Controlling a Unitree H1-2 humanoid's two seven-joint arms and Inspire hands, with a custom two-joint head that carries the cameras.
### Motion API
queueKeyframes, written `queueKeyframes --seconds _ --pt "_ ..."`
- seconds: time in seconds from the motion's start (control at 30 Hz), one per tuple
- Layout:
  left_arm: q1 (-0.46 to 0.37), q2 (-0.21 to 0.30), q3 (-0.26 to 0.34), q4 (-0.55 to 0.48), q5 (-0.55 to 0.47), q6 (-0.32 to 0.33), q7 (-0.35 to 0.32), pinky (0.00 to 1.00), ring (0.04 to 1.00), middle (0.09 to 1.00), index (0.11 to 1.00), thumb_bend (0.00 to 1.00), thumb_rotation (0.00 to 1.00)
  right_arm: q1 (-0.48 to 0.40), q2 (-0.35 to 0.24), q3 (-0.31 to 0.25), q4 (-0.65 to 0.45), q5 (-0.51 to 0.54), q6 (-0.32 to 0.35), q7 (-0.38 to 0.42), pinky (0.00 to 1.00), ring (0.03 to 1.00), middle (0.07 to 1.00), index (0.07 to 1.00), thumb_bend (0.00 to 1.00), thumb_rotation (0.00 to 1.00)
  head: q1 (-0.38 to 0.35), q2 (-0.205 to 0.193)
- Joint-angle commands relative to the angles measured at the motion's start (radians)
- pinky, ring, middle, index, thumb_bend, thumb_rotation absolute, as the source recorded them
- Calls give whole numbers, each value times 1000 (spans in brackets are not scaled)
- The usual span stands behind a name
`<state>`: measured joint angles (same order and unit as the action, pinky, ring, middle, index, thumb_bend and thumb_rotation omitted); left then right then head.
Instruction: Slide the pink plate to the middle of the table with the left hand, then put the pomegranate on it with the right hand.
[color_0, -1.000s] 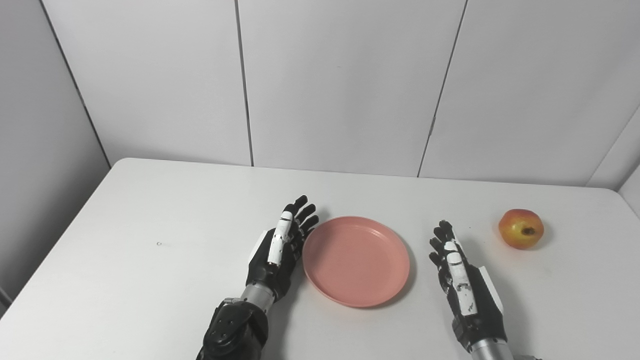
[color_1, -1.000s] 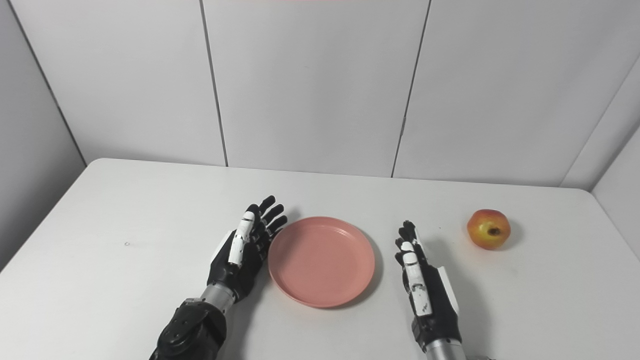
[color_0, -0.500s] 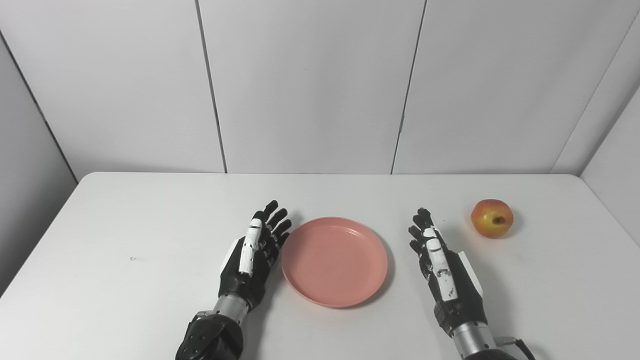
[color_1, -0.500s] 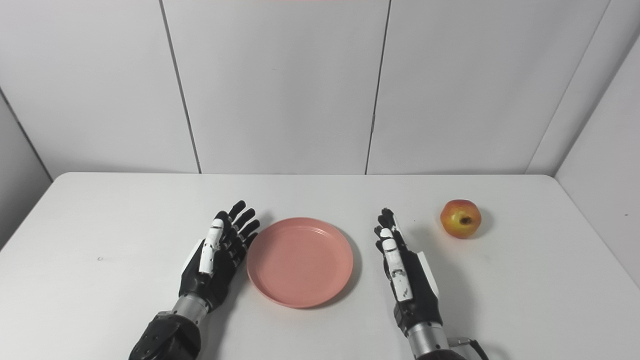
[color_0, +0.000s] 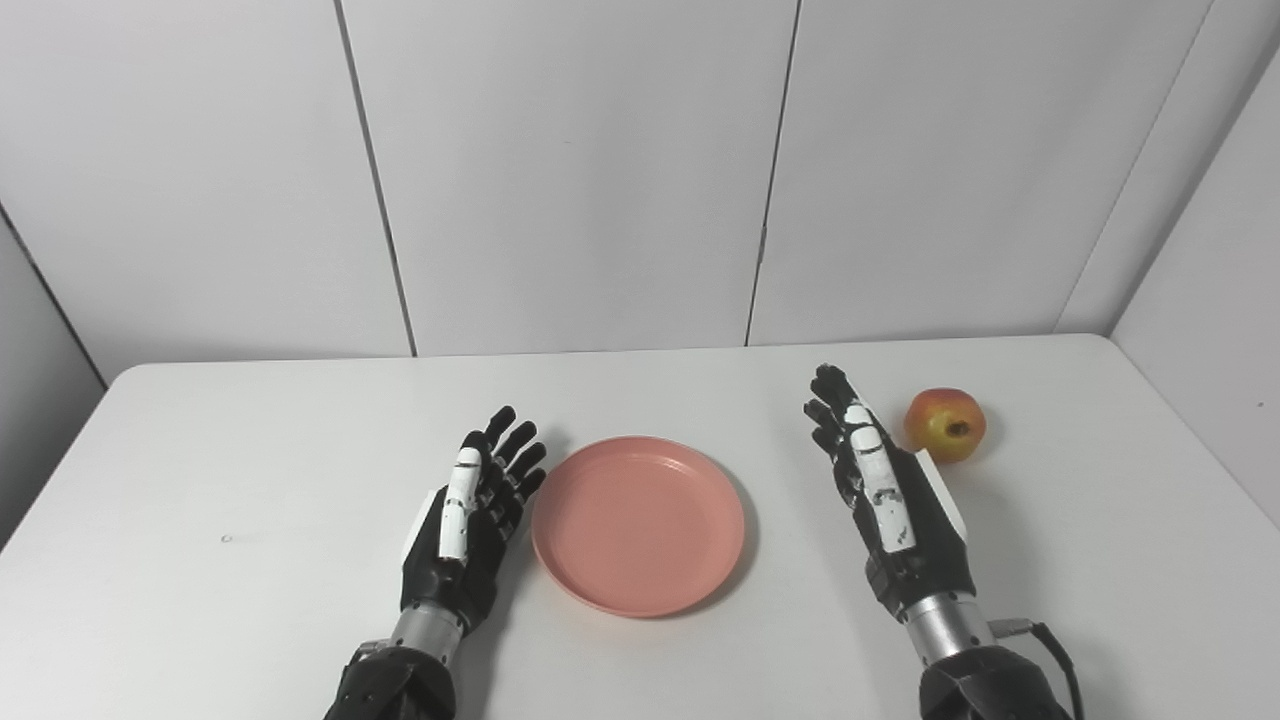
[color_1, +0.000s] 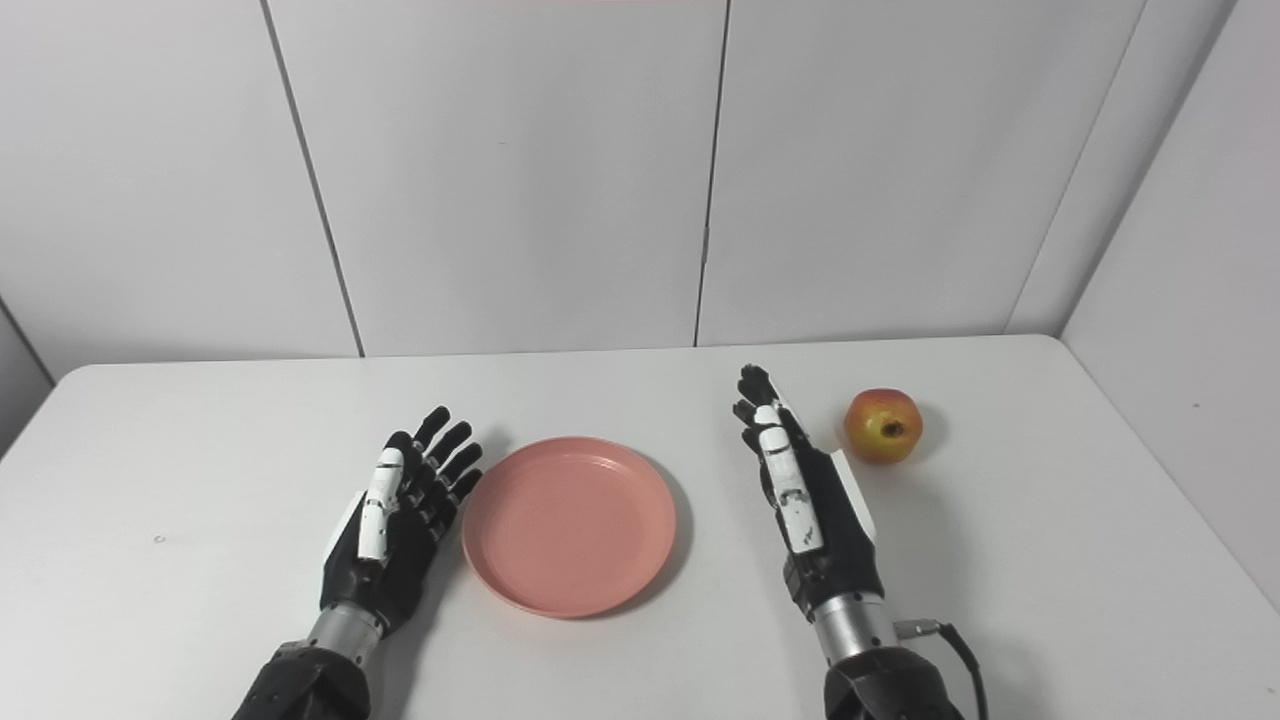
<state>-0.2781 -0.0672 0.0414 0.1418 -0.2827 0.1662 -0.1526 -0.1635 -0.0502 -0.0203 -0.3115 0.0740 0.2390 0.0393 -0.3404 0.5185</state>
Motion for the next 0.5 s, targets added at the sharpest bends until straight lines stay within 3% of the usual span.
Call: queueKeyframes --seconds 0.0,0.3,0.47 --pt "9 13 7 24 -6 -9 -9 952 940 949 939 423 1000 -54 -27 -8 -42 -40 -13 -9 959 938 941 927 480 1000 -7 0" --pt "5 37 24 62 -44 -38 -53 973 956 962 953 413 1000 -114 -131 39 -33 -386 -25 -68 822 886 903 893 638 977 -54 -35" --pt "8 47 28 78 -53 -52 -70 976 957 964 957 402 1000 -132 -163 49 -42 -539 -6 -79 821 879 899 898 706 907 -79 -52"
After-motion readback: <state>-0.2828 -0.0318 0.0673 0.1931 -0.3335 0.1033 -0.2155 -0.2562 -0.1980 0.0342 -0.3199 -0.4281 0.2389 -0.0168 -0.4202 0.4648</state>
